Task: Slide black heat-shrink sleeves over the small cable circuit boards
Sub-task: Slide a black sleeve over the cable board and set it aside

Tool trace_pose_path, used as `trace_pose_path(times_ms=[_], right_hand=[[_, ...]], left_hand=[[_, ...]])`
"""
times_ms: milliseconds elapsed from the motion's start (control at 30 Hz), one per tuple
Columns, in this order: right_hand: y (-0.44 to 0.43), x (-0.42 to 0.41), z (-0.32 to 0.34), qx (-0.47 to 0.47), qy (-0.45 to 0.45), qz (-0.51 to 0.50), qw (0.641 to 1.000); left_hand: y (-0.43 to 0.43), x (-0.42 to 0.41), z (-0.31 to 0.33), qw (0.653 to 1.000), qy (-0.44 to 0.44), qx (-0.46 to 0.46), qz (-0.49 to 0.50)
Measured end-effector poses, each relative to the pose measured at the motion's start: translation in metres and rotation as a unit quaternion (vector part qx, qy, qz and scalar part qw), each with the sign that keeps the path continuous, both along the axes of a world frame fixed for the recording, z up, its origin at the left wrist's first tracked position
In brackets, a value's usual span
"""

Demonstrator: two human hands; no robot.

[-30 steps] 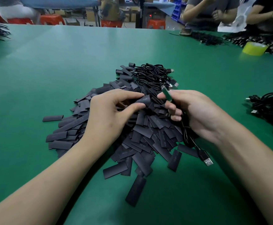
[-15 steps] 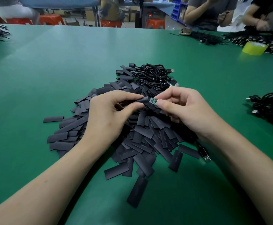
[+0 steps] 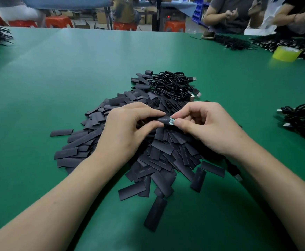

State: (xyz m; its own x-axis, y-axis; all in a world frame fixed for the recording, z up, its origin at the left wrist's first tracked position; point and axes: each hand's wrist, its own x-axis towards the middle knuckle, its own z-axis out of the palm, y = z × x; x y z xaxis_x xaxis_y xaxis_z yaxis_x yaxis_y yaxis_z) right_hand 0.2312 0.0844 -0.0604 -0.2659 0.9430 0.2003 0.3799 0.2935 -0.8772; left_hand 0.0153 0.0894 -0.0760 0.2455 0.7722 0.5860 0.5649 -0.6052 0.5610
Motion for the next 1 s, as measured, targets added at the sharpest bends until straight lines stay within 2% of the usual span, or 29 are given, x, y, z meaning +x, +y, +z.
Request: trace_pose_path(times_ms=[133,300,433,667,900,1000], right_hand=[[0.0003,0.0022,0.0013,-0.024,0.032,0.004,0.999],[0.0012,0.0059,0.0046,-0.037,0.028,0.005,0.999],[0.0002,0.0057,0.0042,-0.041,0.023,0.010,0.999],[-0.0016,0.0022,0.0043,-0.042,0.039,0.027,0.998],[-0.0047,0.0029,0.0057,0.096,-0.002,-0.004,0.995],[-0.0051,0.0016,0.0054,0.131,-0.009,-0.016,0.991]], left_hand=[[0.0008,-0.0009,0.0013,1.000,0.000,0.000,-0.027],[0.0003,-0.0001,0.0019,0.999,0.007,-0.010,-0.050],[-0.0012,0.0014,0.0020,0.998,0.033,0.002,-0.044],[-0.0039,0.0045,0.0015,0.999,0.009,-0.005,-0.030],[-0.0038,0.0044,0.0024,0.998,-0.049,-0.018,-0.023],[-0.0032,0.0048,0.0028,0.998,-0.048,-0.016,-0.028]])
